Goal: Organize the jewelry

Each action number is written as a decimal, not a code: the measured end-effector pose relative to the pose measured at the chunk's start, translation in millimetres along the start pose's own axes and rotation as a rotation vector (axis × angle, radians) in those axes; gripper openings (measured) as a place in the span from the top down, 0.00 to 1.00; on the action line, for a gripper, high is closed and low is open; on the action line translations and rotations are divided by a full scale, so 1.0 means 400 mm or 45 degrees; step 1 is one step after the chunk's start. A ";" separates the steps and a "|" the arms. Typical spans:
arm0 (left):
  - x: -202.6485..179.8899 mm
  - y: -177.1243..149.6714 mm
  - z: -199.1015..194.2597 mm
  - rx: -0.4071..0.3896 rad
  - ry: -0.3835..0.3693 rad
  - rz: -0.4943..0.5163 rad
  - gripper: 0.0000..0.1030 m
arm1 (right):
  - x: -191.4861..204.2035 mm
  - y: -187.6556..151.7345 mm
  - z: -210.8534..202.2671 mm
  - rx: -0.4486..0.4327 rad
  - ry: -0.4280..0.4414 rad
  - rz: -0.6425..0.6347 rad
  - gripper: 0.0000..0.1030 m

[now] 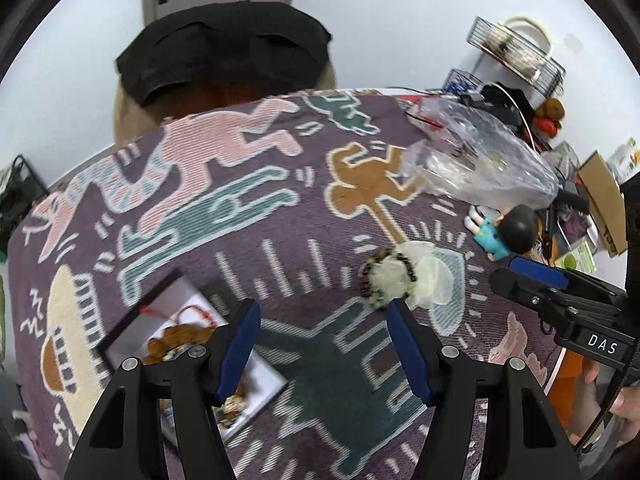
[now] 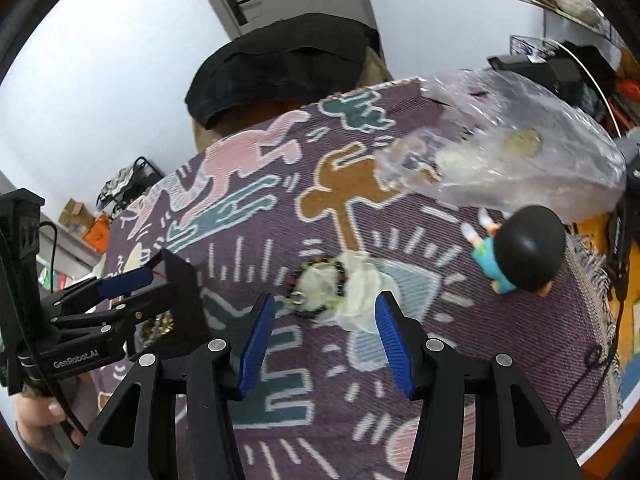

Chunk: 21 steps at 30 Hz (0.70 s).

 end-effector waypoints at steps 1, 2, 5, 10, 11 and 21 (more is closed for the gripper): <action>-0.012 0.006 0.009 0.004 -0.002 0.010 0.35 | -0.011 0.000 0.001 0.003 0.001 0.007 0.49; -0.026 0.012 0.019 0.004 -0.004 0.023 0.36 | -0.024 0.000 0.002 0.004 0.003 0.015 0.49; -0.059 0.024 0.049 0.025 -0.001 0.060 0.44 | -0.059 -0.001 0.007 0.006 0.004 0.035 0.49; -0.095 0.033 0.110 0.084 -0.024 0.079 0.56 | -0.105 -0.004 0.020 0.021 0.012 0.064 0.50; -0.099 0.034 0.128 0.099 -0.019 0.084 0.60 | -0.113 -0.004 0.023 0.025 0.013 0.068 0.50; -0.094 0.033 0.244 0.194 -0.018 0.054 0.74 | -0.171 0.002 0.065 0.057 0.019 0.109 0.50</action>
Point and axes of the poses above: each gripper's, at about its wrist camera, not at the fingertips, and z roughly the way its jaws point, x to its left, y to its top, the point moved 6 cm from there along z, roughly the way its jaws point, and after that the axes turned 10 degrees about z, right-handed, at the moved point
